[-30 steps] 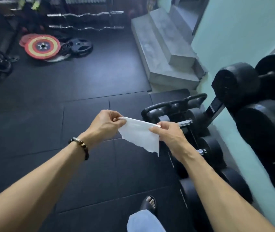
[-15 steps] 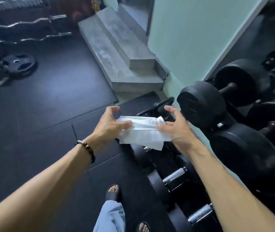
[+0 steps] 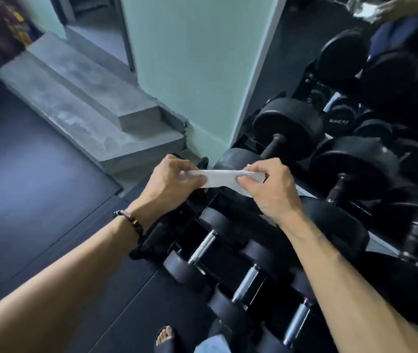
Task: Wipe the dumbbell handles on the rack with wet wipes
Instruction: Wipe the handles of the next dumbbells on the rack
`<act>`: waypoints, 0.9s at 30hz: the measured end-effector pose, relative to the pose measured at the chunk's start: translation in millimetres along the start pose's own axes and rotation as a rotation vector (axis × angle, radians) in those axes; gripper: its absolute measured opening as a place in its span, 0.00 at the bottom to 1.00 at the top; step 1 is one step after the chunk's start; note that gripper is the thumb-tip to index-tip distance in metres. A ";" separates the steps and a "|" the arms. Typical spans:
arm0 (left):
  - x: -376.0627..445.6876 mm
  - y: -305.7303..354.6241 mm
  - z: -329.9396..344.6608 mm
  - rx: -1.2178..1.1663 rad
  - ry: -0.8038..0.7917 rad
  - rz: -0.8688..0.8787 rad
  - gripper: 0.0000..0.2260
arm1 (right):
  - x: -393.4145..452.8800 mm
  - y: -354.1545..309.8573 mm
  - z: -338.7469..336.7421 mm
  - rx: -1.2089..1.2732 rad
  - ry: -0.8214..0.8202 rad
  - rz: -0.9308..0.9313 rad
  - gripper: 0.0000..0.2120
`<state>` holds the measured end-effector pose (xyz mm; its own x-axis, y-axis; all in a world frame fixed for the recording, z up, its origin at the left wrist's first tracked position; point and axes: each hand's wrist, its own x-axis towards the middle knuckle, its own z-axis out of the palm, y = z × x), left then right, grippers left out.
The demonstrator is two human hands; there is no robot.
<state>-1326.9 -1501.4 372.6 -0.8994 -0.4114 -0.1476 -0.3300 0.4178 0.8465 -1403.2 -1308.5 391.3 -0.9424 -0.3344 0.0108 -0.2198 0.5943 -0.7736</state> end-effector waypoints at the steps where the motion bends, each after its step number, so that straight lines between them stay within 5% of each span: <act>1: 5.3 7.8 7.2 0.029 0.001 0.033 0.06 | 5.2 4.1 -6.3 0.007 0.054 0.011 0.07; 6: 17.1 42.1 48.3 0.045 -0.047 0.074 0.07 | 24.0 18.2 -22.8 0.016 0.320 -0.033 0.13; 10: 26.9 69.5 79.1 -0.514 -0.210 -0.275 0.14 | 31.8 37.2 -23.3 0.026 0.175 -0.268 0.05; 13: 37.8 84.0 88.2 -0.784 -0.243 -0.368 0.18 | 42.2 57.4 -32.2 -0.034 0.075 -0.392 0.10; 16: 45.4 90.1 98.9 -0.634 -0.178 -0.269 0.07 | 45.0 63.5 -45.2 0.057 -0.076 -0.301 0.15; 21: 61.4 93.6 112.3 -0.556 -0.171 -0.219 0.04 | 65.9 72.5 -56.6 0.463 -0.017 0.074 0.28; 22: 64.3 94.2 114.4 -0.527 -0.191 -0.203 0.04 | 70.6 76.8 -57.1 0.513 -0.062 0.126 0.27; 25: 76.5 90.8 121.2 -0.158 -0.118 -0.071 0.03 | 80.6 86.1 -56.9 0.477 -0.019 0.192 0.04; 27: 85.6 81.5 123.5 0.215 -0.020 0.065 0.04 | 87.8 95.4 -54.7 0.408 0.093 0.274 0.03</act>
<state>-1466.2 -1402.5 365.8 -0.9256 -0.3626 -0.1083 -0.3226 0.6066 0.7266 -1520.7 -1241.2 353.1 -0.9742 -0.1285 -0.1856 0.1383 0.3102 -0.9406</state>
